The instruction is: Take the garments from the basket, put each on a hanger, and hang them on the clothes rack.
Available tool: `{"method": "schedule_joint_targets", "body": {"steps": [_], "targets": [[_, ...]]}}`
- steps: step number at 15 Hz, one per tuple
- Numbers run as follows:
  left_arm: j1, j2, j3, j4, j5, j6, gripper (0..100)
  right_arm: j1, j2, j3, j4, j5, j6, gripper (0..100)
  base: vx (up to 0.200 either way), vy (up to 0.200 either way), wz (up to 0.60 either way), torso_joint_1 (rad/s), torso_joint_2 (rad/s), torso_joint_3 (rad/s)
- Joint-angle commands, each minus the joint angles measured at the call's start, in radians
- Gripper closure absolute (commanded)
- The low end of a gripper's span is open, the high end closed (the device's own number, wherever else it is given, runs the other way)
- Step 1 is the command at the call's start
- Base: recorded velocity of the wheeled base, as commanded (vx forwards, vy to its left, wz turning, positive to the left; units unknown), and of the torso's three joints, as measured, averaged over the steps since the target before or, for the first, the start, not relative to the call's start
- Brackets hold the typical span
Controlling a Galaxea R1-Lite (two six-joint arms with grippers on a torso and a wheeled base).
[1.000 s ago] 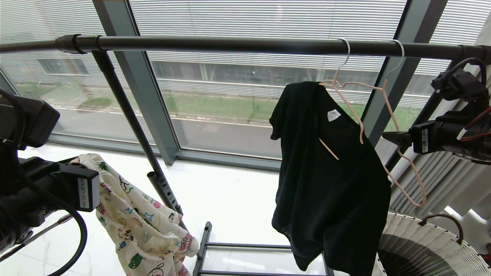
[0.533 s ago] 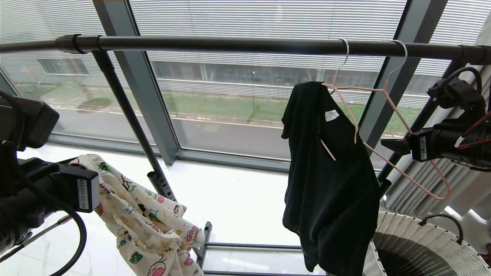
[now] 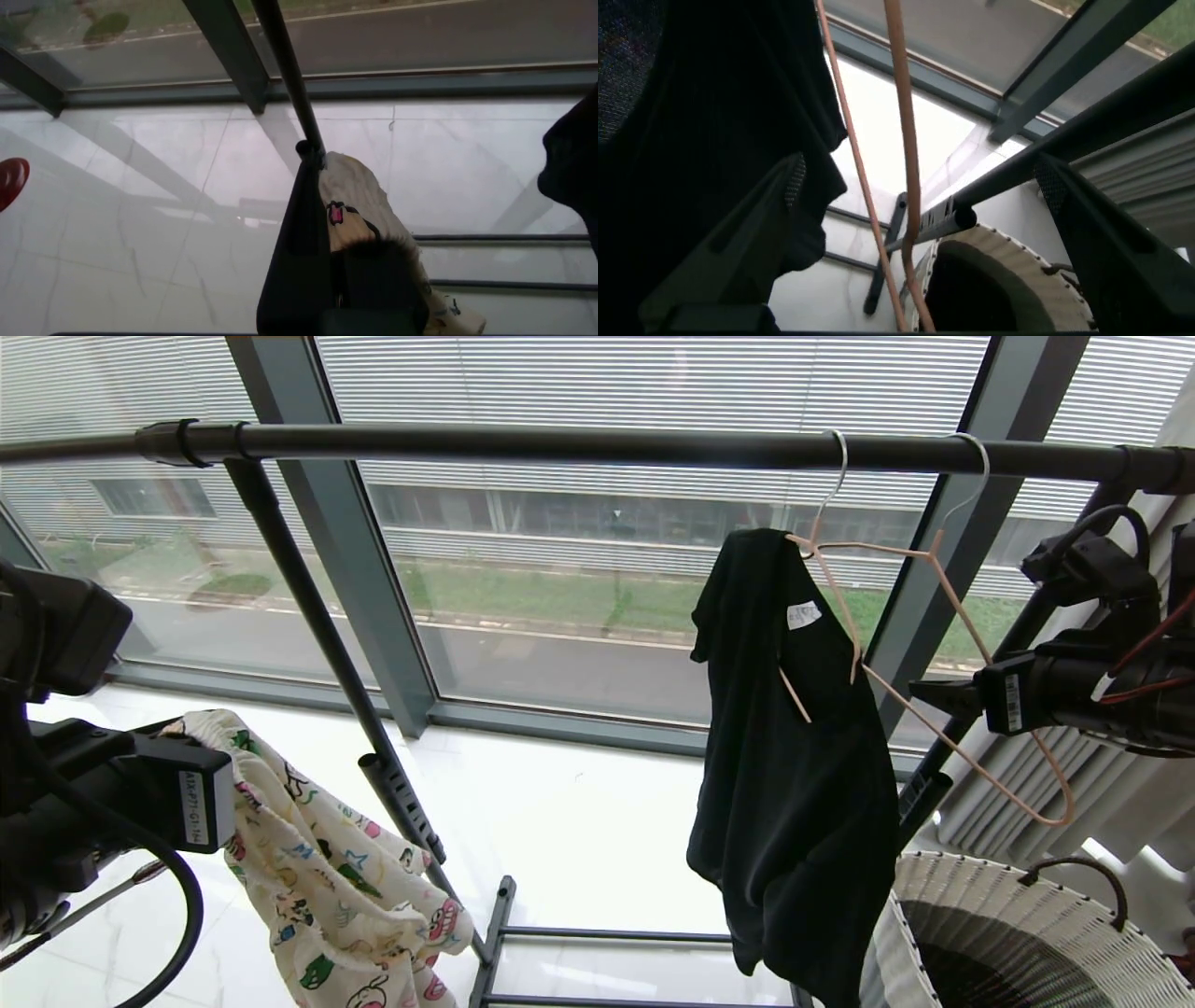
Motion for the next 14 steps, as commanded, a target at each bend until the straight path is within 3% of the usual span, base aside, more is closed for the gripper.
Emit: {"method": "schedule_joint_targets", "body": {"steps": [1,9,10,14], "targets": [[0.000,-0.001,0.000,0.000,0.001,0.000,100,0.002,0.013,-0.001,0.000,0.000,0.000,0,0.000,0.000,0.00,0.000,0.00,0.000],[0.000,-0.001,0.000,0.000,0.001,0.000,100,0.020,0.061,-0.002,-0.029,0.026,0.002,0,0.000,0.000,0.00,0.000,0.00,0.000],[0.000,-0.001,0.000,0.000,0.001,0.000,100,0.020,0.066,-0.002,-0.043,0.026,0.002,100,0.000,0.000,0.00,0.000,0.00,0.000],[0.000,-0.001,0.000,0.000,0.001,0.000,100,0.020,0.066,-0.002,-0.063,0.024,0.005,100,0.000,0.000,0.00,0.000,0.00,0.000]]}}
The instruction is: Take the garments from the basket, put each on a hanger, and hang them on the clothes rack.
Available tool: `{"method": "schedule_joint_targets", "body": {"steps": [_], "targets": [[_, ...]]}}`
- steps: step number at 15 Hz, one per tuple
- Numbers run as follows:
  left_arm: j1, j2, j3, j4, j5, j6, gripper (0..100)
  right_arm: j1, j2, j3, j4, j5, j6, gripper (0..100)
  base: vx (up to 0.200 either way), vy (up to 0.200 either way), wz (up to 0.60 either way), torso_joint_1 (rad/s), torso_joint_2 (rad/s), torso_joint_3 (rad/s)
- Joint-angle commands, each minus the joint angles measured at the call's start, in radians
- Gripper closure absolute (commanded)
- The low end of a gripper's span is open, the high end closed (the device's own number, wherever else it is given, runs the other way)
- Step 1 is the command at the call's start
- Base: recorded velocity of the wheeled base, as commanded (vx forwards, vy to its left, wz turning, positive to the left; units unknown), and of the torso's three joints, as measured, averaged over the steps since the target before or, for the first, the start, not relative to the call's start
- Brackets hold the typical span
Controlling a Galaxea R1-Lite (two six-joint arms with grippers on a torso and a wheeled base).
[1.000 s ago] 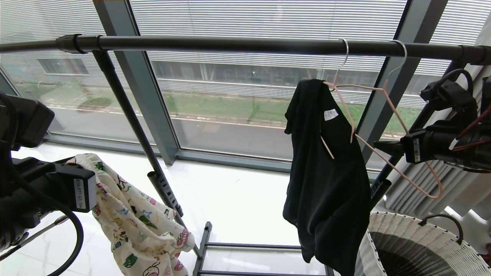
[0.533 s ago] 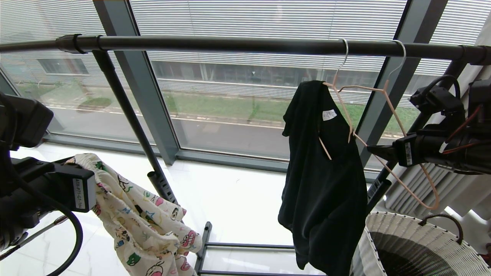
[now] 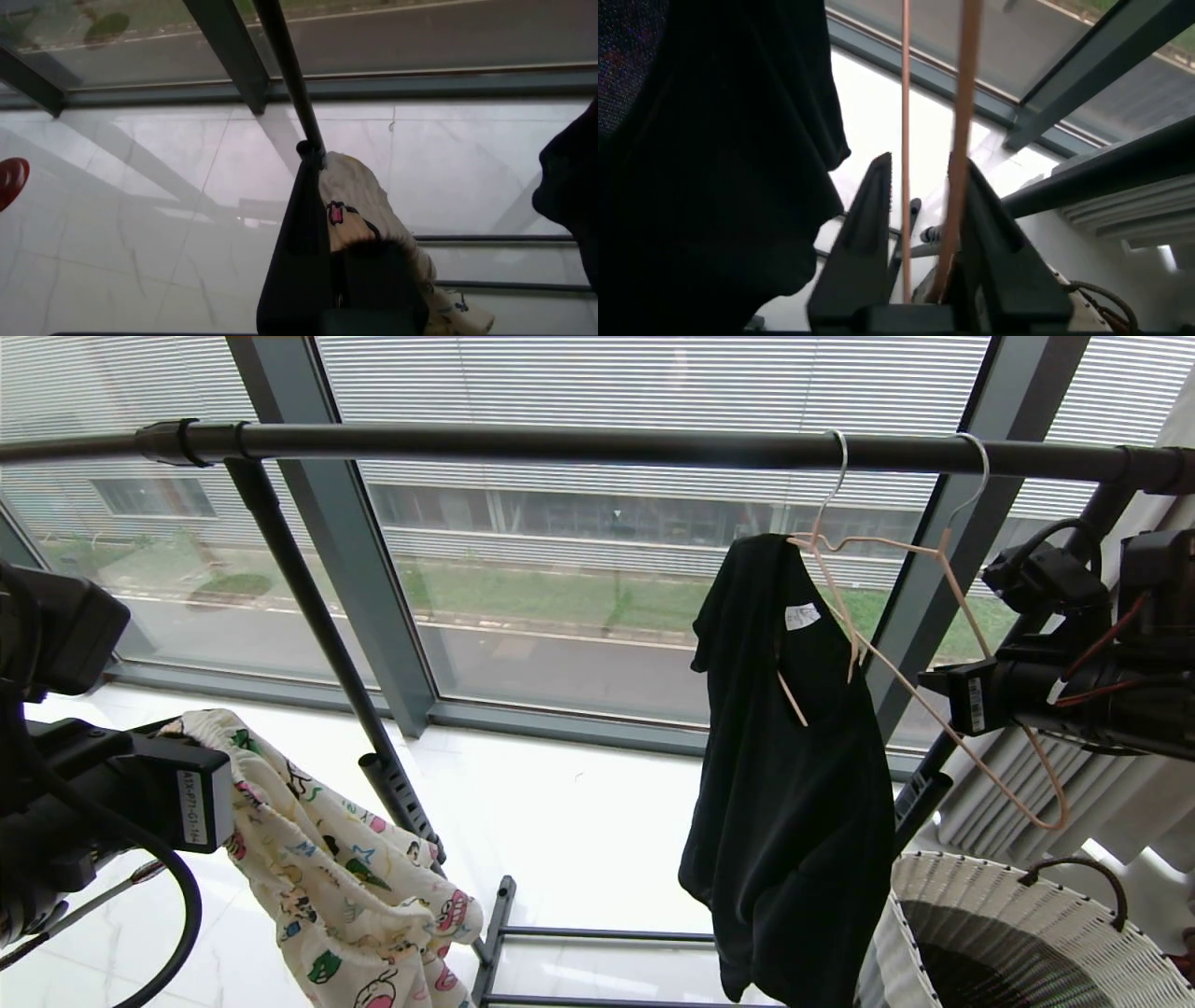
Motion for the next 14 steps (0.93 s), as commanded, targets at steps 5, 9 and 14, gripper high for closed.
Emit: {"method": "schedule_joint_targets", "body": {"steps": [5,9,14], "targets": [[0.000,0.000,0.002,0.000,0.001,-0.001,100,0.000,-0.002,0.000,-0.001,0.000,0.001,100,0.000,0.000,0.00,0.000,0.00,0.000],[0.000,-0.010,0.015,0.000,0.001,-0.001,100,0.000,-0.021,0.000,-0.006,-0.002,0.024,100,0.000,0.000,0.00,0.000,0.00,0.000],[0.000,-0.024,0.040,0.000,0.001,-0.001,100,0.000,-0.089,0.006,-0.006,-0.005,0.041,100,0.000,0.000,0.00,0.000,0.00,0.000]]}}
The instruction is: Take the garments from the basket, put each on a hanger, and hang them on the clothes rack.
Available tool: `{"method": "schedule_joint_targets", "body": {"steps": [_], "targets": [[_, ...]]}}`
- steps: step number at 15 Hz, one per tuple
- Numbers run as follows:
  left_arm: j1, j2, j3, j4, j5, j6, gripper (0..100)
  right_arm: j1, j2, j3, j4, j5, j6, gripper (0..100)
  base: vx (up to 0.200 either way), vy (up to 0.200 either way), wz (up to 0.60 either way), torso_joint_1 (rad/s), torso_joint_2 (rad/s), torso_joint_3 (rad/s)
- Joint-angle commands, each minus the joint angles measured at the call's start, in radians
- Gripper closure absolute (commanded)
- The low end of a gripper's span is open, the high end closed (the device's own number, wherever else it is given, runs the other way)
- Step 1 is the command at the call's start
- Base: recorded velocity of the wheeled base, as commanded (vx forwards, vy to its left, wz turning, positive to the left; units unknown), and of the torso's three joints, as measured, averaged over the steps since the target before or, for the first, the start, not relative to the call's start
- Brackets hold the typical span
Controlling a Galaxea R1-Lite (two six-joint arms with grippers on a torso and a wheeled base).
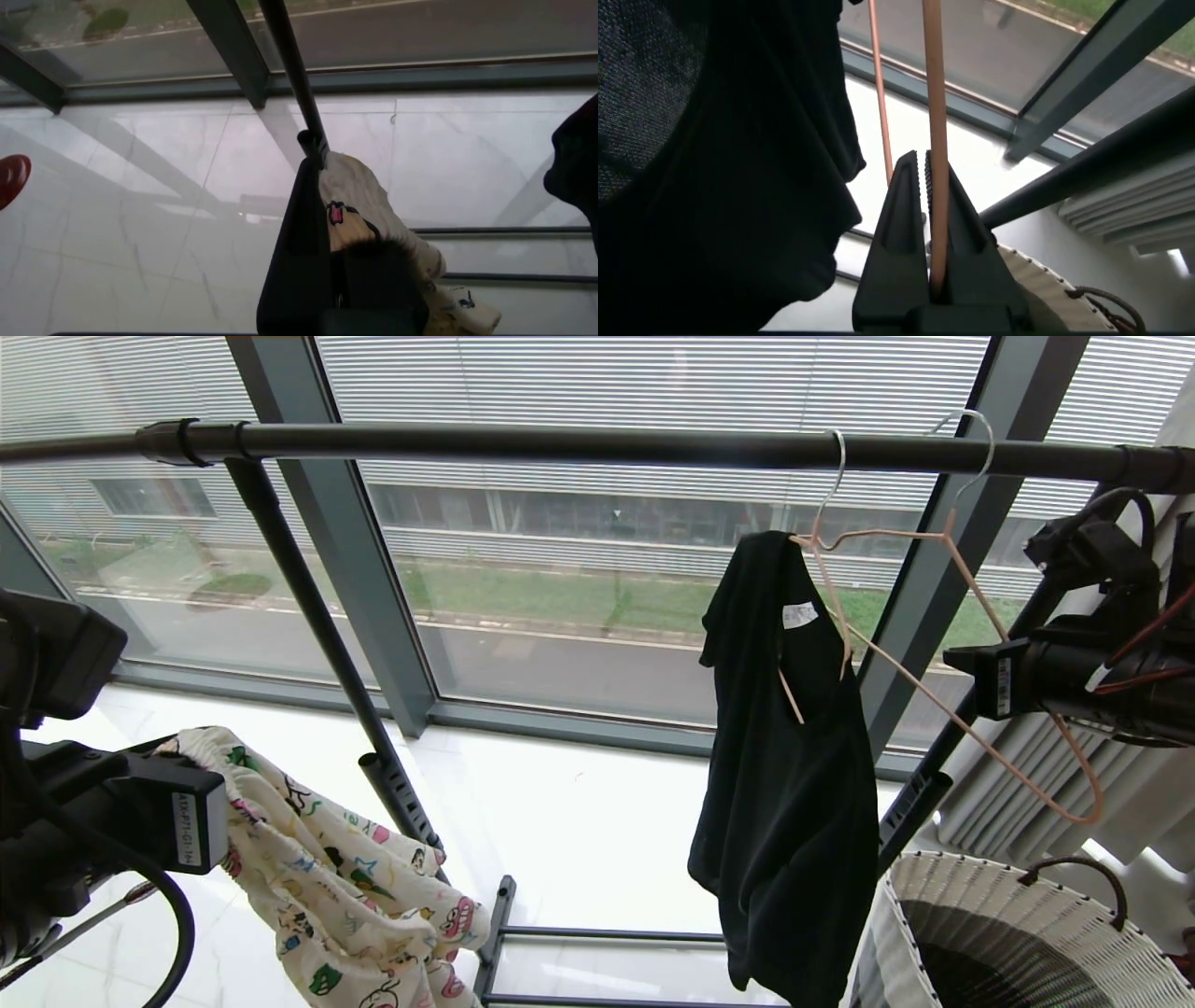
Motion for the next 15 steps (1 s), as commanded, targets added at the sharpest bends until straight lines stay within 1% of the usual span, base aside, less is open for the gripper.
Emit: {"method": "schedule_joint_targets", "body": {"steps": [1,3,9,10,12,15], "targets": [[0.000,-0.004,0.003,0.000,0.001,0.000,100,0.000,-0.031,0.007,-0.014,0.000,0.001,100,0.000,0.000,0.00,0.000,0.00,0.000],[0.000,-0.006,0.003,0.000,0.001,0.000,100,0.000,-0.036,0.034,-0.075,-0.002,-0.002,100,0.000,0.000,0.00,0.000,0.00,0.000],[0.002,-0.009,0.004,0.000,0.001,0.003,100,0.000,-0.154,0.108,-0.082,-0.003,-0.004,100,0.000,0.000,0.00,0.000,0.00,0.000],[0.002,-0.010,0.007,0.000,0.001,0.017,100,0.002,-0.182,0.120,-0.080,-0.003,-0.006,100,0.000,0.000,0.00,0.000,0.00,0.000],[0.002,-0.022,0.023,0.000,0.001,0.050,100,0.002,-0.237,0.148,-0.069,-0.003,-0.013,100,-0.200,0.000,0.00,0.002,0.00,0.005],[0.002,-0.027,0.027,0.000,0.001,0.054,100,0.003,-0.308,0.198,-0.039,-0.002,-0.042,100,-0.200,0.000,0.00,0.007,0.00,0.001]]}}
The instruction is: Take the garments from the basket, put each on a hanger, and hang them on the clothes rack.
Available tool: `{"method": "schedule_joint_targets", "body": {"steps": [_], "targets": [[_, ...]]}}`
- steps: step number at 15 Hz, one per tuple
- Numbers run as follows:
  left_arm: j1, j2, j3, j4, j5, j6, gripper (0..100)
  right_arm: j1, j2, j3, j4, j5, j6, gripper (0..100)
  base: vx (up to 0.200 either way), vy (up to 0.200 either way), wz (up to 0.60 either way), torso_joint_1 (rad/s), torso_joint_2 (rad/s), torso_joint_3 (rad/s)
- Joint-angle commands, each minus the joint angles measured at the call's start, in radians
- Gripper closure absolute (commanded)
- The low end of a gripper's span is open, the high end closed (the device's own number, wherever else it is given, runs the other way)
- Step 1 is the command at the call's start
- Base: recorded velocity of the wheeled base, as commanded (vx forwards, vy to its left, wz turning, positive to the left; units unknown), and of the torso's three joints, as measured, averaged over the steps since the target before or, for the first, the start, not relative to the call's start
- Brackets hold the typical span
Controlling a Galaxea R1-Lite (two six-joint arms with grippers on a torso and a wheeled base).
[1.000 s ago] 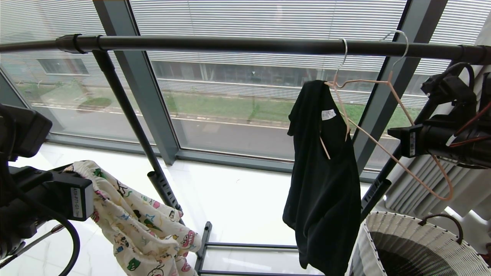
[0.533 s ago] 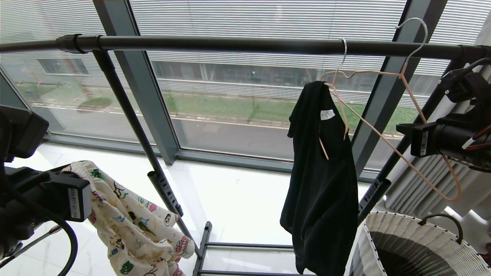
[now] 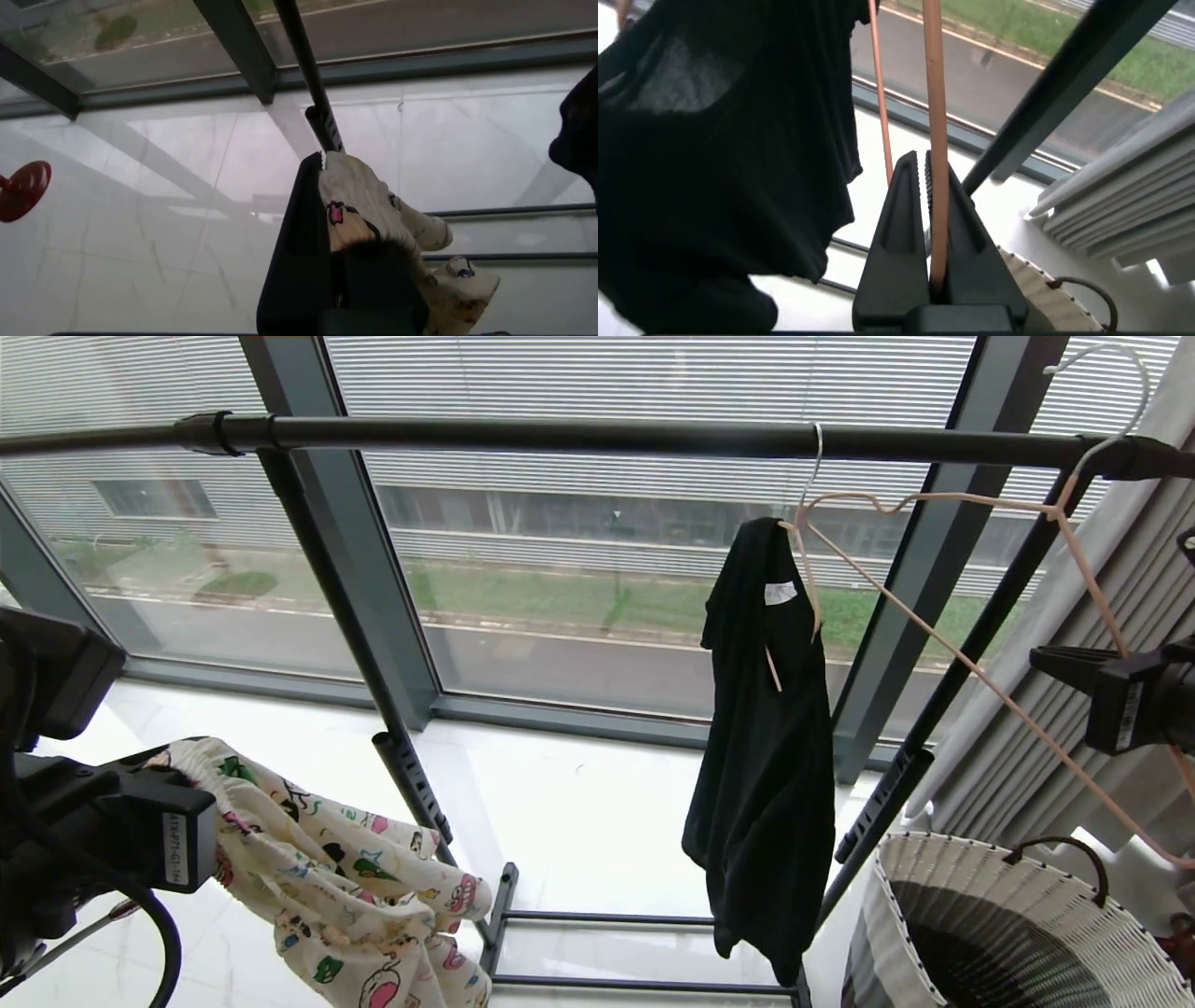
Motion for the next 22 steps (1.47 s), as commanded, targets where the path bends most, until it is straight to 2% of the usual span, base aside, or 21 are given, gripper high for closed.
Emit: {"method": "schedule_joint_targets", "body": {"steps": [1,5,11,13,14,15,16,17,20,22], "targets": [[0.000,-0.003,0.002,0.000,0.001,0.001,100,0.015,-0.069,0.038,0.004,0.000,-0.008,100,-0.200,0.000,0.00,-0.012,0.00,0.007],[0.000,-0.002,0.000,0.000,0.001,0.001,100,0.066,-0.109,0.055,0.027,-0.001,-0.014,100,-0.200,0.000,0.00,0.002,0.00,0.006],[0.000,0.004,0.000,0.000,0.001,0.001,100,0.081,-0.148,0.047,0.022,0.004,-0.054,100,-0.200,0.000,0.00,0.003,0.00,0.002],[-0.001,0.007,-0.001,0.000,-0.001,0.001,100,0.124,-0.157,0.044,0.021,0.005,-0.065,100,-0.200,0.000,0.00,0.000,0.00,-0.002],[-0.001,0.015,-0.015,0.000,-0.006,-0.001,100,0.167,-0.157,0.036,0.019,0.007,-0.066,100,0.000,0.000,0.00,0.000,0.00,0.000],[-0.001,0.024,-0.044,0.000,-0.044,-0.002,100,0.213,-0.154,0.030,0.021,0.008,-0.074,100,0.000,0.000,0.00,0.000,0.00,0.000],[0.000,0.044,-0.101,0.000,-0.116,-0.002,100,0.281,-0.143,0.032,0.021,0.008,-0.077,100,0.000,0.000,0.00,0.000,0.00,0.000],[0.000,0.084,-0.170,0.000,-0.142,-0.005,100,0.360,-0.131,0.035,0.022,0.008,-0.077,100,0.000,0.000,0.00,0.000,0.00,0.000],[0.002,0.248,-0.405,0.000,-0.142,-0.096,100,0.580,-0.056,0.058,0.024,0.004,-0.075,100,0.000,0.000,0.00,0.000,0.00,0.000],[0.002,0.322,-0.511,0.000,-0.141,-0.128,100,0.647,-0.011,0.062,0.019,0.002,-0.075,100,0.000,0.000,0.00,0.000,0.00,0.000]]}}
